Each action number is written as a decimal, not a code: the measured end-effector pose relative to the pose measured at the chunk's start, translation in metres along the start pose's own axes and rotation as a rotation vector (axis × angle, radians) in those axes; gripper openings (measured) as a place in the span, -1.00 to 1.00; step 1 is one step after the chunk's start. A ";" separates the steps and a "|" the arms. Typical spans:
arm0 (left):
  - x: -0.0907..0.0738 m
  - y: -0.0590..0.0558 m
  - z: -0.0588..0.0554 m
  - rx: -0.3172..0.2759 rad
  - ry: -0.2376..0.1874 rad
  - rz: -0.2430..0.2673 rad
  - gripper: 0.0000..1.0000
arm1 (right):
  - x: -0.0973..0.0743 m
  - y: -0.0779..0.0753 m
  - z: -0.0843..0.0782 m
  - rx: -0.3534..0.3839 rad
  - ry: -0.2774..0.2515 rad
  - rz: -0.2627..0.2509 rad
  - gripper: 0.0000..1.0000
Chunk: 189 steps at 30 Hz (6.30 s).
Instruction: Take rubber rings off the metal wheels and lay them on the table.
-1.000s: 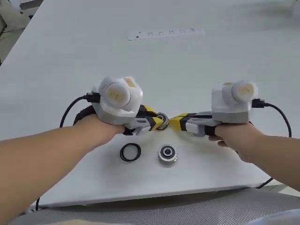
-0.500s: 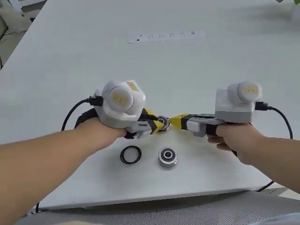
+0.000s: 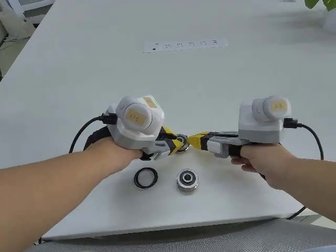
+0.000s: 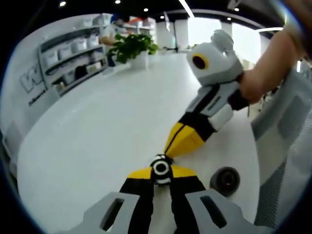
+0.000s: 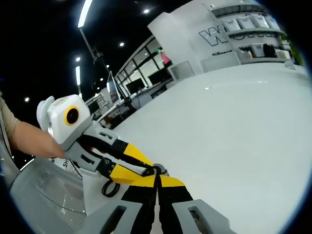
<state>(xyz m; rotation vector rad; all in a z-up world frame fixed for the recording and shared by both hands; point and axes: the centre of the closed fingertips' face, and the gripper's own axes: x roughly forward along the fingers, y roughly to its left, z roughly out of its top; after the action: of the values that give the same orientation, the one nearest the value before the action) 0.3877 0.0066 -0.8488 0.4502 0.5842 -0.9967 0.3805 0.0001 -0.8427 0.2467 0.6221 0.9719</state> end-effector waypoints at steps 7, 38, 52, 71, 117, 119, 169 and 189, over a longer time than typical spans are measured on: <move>0.001 0.001 -0.001 -0.002 0.002 0.000 -0.77 | 0.001 0.001 0.000 0.000 0.001 0.013 -1.00; 0.001 0.000 -0.001 -0.012 -0.004 0.009 -0.77 | -0.007 0.026 0.000 0.054 -0.022 0.151 -1.00; 0.001 0.000 -0.001 -0.036 -0.008 0.017 -0.75 | -0.004 0.008 0.002 0.075 -0.022 0.056 -1.00; -0.012 -0.003 0.010 -0.066 -0.048 -0.005 -0.56 | -0.008 0.006 0.013 0.097 -0.057 0.045 -1.00; -0.115 -0.014 0.000 -0.092 -0.151 0.016 0.01 | -0.013 0.054 0.031 0.072 -0.055 0.111 -1.00; -0.117 -0.015 -0.003 -0.096 -0.151 0.012 0.05 | -0.012 0.056 0.030 0.072 -0.050 0.113 -1.00; -0.146 -0.018 -0.055 -0.125 -0.097 0.021 0.38 | 0.030 0.088 -0.035 0.061 0.247 0.201 -1.00; -0.147 -0.019 -0.060 -0.138 -0.087 0.019 0.38 | 0.035 0.084 -0.041 0.035 0.271 0.167 -0.88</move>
<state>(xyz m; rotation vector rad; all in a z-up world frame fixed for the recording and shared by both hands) 0.2952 0.1281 -0.8021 0.2883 0.5659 -0.9460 0.3117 0.0724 -0.8497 0.2017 0.8776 1.1671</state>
